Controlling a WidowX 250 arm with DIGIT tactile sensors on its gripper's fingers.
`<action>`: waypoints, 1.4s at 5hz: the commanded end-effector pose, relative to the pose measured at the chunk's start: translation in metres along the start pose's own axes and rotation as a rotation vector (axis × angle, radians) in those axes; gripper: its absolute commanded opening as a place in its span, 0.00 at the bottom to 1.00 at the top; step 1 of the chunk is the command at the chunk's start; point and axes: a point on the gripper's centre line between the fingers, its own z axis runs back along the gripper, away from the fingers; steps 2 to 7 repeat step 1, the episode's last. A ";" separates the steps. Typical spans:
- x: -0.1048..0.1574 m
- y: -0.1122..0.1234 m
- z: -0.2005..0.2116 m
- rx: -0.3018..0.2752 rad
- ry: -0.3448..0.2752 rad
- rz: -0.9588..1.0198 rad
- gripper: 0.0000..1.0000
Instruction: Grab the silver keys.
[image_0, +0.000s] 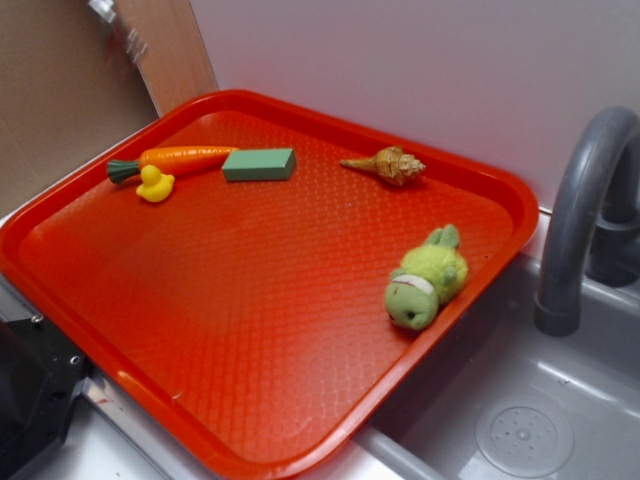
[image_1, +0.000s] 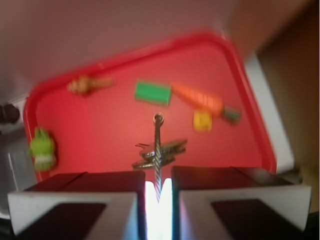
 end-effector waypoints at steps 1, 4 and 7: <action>0.019 -0.016 -0.033 0.007 0.041 0.047 0.00; 0.019 -0.016 -0.033 0.007 0.041 0.047 0.00; 0.019 -0.016 -0.033 0.007 0.041 0.047 0.00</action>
